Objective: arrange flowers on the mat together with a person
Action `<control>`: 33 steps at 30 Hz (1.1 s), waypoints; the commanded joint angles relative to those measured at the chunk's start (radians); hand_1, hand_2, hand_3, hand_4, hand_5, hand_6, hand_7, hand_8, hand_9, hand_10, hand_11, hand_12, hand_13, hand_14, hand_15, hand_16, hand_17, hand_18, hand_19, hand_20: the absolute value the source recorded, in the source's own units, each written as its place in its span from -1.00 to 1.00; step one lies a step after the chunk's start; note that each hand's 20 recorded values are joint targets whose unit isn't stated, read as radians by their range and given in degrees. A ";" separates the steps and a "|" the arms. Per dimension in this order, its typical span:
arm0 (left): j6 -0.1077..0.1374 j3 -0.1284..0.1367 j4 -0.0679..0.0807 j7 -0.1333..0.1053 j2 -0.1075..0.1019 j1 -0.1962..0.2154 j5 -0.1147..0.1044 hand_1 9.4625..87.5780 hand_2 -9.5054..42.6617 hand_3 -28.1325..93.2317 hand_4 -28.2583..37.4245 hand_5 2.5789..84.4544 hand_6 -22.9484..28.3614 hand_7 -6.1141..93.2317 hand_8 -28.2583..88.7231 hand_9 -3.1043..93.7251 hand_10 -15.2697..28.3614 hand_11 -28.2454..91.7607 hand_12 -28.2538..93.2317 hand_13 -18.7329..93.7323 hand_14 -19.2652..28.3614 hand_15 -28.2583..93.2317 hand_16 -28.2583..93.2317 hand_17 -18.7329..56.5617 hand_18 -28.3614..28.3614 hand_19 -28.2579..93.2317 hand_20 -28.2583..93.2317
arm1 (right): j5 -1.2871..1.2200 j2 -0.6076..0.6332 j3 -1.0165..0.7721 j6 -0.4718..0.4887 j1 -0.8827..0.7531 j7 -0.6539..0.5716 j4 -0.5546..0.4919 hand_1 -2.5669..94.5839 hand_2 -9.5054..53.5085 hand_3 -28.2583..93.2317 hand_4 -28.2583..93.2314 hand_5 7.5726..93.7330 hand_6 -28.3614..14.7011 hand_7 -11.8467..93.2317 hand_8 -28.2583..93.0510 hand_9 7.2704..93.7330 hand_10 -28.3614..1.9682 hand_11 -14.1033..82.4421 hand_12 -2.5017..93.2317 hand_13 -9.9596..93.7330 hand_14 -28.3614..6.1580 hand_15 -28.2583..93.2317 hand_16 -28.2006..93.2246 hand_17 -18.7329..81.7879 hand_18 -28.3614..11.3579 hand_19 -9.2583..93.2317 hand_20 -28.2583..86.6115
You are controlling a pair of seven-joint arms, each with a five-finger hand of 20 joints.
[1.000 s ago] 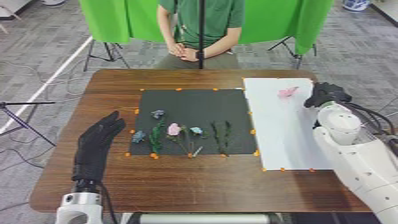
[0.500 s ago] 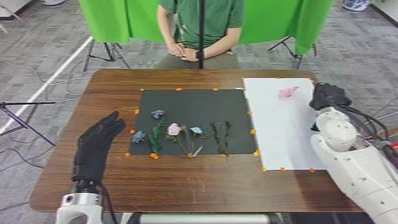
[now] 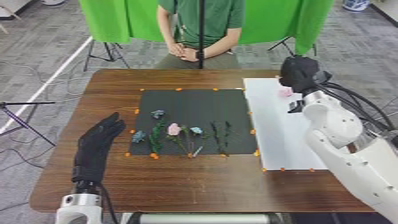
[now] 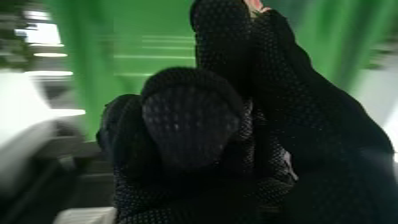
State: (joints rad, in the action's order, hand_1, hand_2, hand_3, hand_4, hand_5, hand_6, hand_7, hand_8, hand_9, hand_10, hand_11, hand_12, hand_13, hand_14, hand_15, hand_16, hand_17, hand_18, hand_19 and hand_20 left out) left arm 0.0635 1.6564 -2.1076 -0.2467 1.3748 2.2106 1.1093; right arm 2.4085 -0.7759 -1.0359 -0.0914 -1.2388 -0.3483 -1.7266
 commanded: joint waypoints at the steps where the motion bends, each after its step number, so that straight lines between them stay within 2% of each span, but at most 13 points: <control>1: -0.006 0.003 -0.001 0.015 0.002 0.005 0.005 -0.58 -0.70 0.56 -0.75 0.08 0.01 -0.63 -0.63 -0.01 0.30 -0.28 -0.32 -0.04 0.45 -0.37 -0.53 -0.30 0.33 -0.48 -0.25 | -0.005 -0.051 0.254 0.071 0.127 0.128 -0.006 0.29 -1.00 0.46 -0.94 0.82 0.46 -0.44 -0.47 1.00 0.38 -0.38 -0.40 1.00 0.63 0.44 -0.22 0.57 -0.34 1.00 0.02; 6: -0.016 0.001 0.002 0.018 0.002 0.001 0.006 -0.58 -0.70 0.56 -0.75 0.08 0.01 -0.63 -0.63 -0.01 0.30 -0.28 -0.32 -0.04 0.44 -0.37 -0.53 -0.30 0.33 -0.48 -0.25 | 0.001 -0.069 0.323 0.105 0.144 0.159 0.009 0.29 -1.00 0.46 -0.94 0.81 0.47 -0.43 -0.47 1.00 0.40 -0.38 -0.40 1.00 0.66 0.46 -0.21 0.57 -0.37 1.00 0.07; 14: -0.004 0.006 0.000 0.014 0.003 0.013 0.002 -0.58 -0.70 0.56 -0.75 0.08 0.01 -0.63 -0.63 -0.01 0.31 -0.28 -0.32 -0.04 0.44 -0.37 -0.53 -0.30 0.33 -0.48 -0.25 | -0.019 -0.072 0.346 0.121 0.154 0.175 0.022 0.28 -1.00 0.46 -0.94 0.80 0.48 -0.44 -0.48 1.00 0.39 -0.42 -0.41 1.00 0.68 0.48 -0.22 0.56 -0.38 1.00 0.12; 18: -0.013 0.003 0.003 0.014 0.005 0.010 0.004 -0.58 -0.70 0.56 -0.75 0.08 0.01 -0.63 -0.63 -0.01 0.31 -0.28 -0.32 -0.04 0.44 -0.37 -0.53 -0.30 0.33 -0.48 -0.25 | -0.004 -0.076 0.353 0.124 0.154 0.184 0.031 0.28 -1.00 0.45 -0.94 0.80 0.48 -0.44 -0.49 1.00 0.39 -0.44 -0.42 1.00 0.68 0.49 -0.22 0.57 -0.39 1.00 0.14; 20: -0.029 0.005 0.006 0.010 0.006 0.008 0.004 -0.58 -0.70 0.56 -0.75 0.08 0.01 -0.63 -0.63 -0.01 0.31 -0.28 -0.32 -0.04 0.44 -0.37 -0.53 -0.30 0.33 -0.48 -0.25 | 0.001 -0.076 0.356 0.122 0.151 0.184 0.039 0.28 -1.00 0.45 -0.94 0.79 0.49 -0.44 -0.49 1.00 0.39 -0.47 -0.42 1.00 0.68 0.49 -0.22 0.57 -0.39 1.00 0.14; 24: -0.036 0.011 0.007 0.012 0.006 0.011 0.006 -0.59 -0.71 0.56 -0.74 0.08 0.01 -0.63 -0.63 -0.01 0.30 -0.29 -0.32 -0.04 0.44 -0.37 -0.53 -0.30 0.34 -0.48 -0.25 | 0.009 -0.080 0.353 0.133 0.143 0.184 0.057 0.26 -1.00 0.44 -0.93 0.76 0.49 -0.45 -0.50 1.00 0.39 -0.53 -0.42 1.00 0.68 0.49 -0.22 0.57 -0.38 1.00 0.15; 27: -0.031 0.012 0.005 0.009 0.007 0.016 0.005 -0.59 -0.72 0.57 -0.74 0.08 0.01 -0.63 -0.63 -0.01 0.30 -0.29 -0.32 -0.04 0.44 -0.37 -0.53 -0.31 0.34 -0.48 -0.25 | 0.011 -0.082 0.352 0.138 0.138 0.183 0.062 0.26 -1.00 0.44 -0.93 0.74 0.49 -0.46 -0.51 1.00 0.38 -0.55 -0.42 1.00 0.68 0.49 -0.22 0.56 -0.39 1.00 0.15; 29: -0.038 0.011 0.007 0.010 0.006 0.012 0.004 -0.59 -0.73 0.57 -0.74 0.07 0.01 -0.63 -0.62 -0.01 0.30 -0.29 -0.32 -0.04 0.44 -0.37 -0.53 -0.31 0.34 -0.49 -0.25 | 0.012 -0.080 0.351 0.130 0.134 0.179 0.061 0.26 -1.00 0.44 -0.93 0.74 0.49 -0.46 -0.51 1.00 0.38 -0.56 -0.43 1.00 0.68 0.49 -0.22 0.56 -0.39 1.00 0.15; 31: -0.058 0.014 0.012 0.007 0.007 0.010 0.006 -0.59 -0.73 0.57 -0.74 0.07 0.01 -0.63 -0.62 -0.02 0.30 -0.29 -0.32 -0.04 0.44 -0.37 -0.53 -0.31 0.34 -0.49 -0.25 | 0.009 -0.079 0.350 0.137 0.134 0.177 0.056 0.24 -1.00 0.44 -0.93 0.72 0.48 -0.46 -0.51 1.00 0.37 -0.57 -0.43 1.00 0.68 0.49 -0.22 0.56 -0.39 1.00 0.15; 33: -0.064 0.015 0.012 0.007 0.008 0.010 0.008 -0.60 -0.75 0.58 -0.73 0.07 0.01 -0.64 -0.62 -0.02 0.30 -0.29 -0.32 -0.04 0.44 -0.37 -0.53 -0.31 0.34 -0.49 -0.25 | 0.004 -0.079 0.352 0.135 0.135 0.179 0.053 0.23 -1.00 0.43 -0.93 0.71 0.47 -0.47 -0.51 1.00 0.37 -0.58 -0.43 1.00 0.68 0.49 -0.22 0.56 -0.39 1.00 0.15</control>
State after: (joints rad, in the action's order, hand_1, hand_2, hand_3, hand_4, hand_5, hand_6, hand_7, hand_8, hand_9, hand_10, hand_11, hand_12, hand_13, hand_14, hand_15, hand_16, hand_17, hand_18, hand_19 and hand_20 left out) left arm 0.0397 1.6643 -2.1060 -0.2421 1.3747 2.2118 1.1100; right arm 2.4021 -0.8546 -0.6836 0.0349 -1.0962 -0.1702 -1.6657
